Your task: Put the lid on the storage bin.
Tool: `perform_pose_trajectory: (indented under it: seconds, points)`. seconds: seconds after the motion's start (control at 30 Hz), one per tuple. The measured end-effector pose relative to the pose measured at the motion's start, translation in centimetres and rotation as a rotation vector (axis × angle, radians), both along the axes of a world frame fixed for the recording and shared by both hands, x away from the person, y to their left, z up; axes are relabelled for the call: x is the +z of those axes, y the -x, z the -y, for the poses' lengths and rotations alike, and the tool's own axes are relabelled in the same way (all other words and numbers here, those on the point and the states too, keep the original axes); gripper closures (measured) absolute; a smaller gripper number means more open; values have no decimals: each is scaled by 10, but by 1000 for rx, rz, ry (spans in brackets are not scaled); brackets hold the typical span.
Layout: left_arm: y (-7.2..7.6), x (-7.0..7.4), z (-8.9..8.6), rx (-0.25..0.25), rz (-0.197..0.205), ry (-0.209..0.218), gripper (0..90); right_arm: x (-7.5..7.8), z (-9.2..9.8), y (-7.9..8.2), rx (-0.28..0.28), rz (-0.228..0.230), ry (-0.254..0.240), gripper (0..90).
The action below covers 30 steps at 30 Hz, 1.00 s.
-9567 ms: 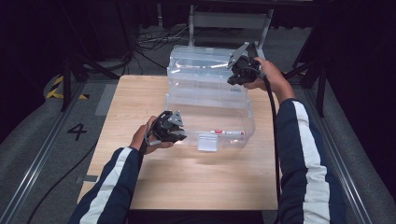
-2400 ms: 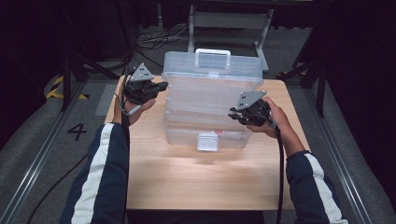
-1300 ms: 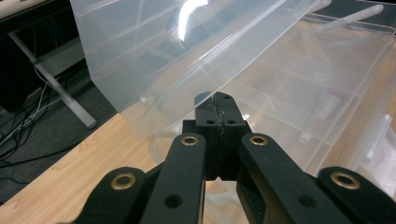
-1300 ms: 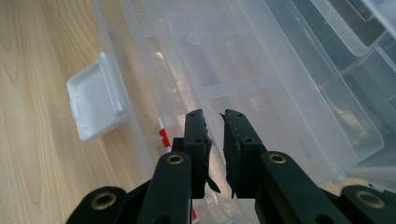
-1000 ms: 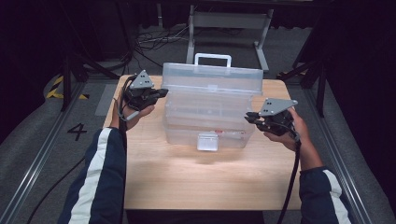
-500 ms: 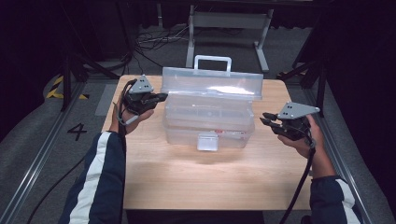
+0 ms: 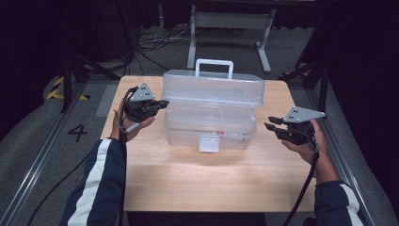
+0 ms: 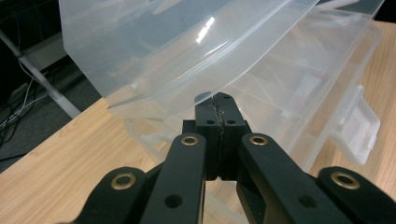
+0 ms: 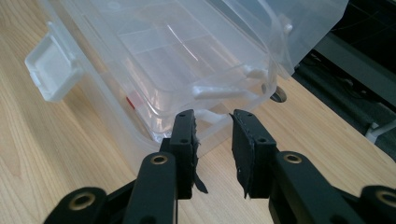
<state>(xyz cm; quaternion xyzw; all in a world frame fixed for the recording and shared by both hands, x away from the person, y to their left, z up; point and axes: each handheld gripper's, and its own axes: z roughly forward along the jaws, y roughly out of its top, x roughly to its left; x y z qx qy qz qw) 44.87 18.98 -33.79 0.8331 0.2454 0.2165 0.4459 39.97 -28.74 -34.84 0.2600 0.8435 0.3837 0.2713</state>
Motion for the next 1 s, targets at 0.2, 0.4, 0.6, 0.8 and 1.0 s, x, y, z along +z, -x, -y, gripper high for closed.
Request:
perform_pose_trajectory:
  seconds: [0.2,0.4,0.6,0.8,1.0]
  points:
    - [6,-6,-1,-11,-4,5,900,-7,0,-3,10,-22,-18,651]
    - [9,-11,-1,-17,-4,0,900,-13,-1,-3,5,-25,-2,598]
    - [13,-15,-1,-22,-7,-27,900,-19,-2,-3,0,-31,7,563]
    - [17,-18,-1,-31,-14,-43,900,-22,-2,-3,-9,-33,-1,543]
    - [20,-20,-2,-36,-12,-55,900,-24,-1,-2,-14,-36,1,527]
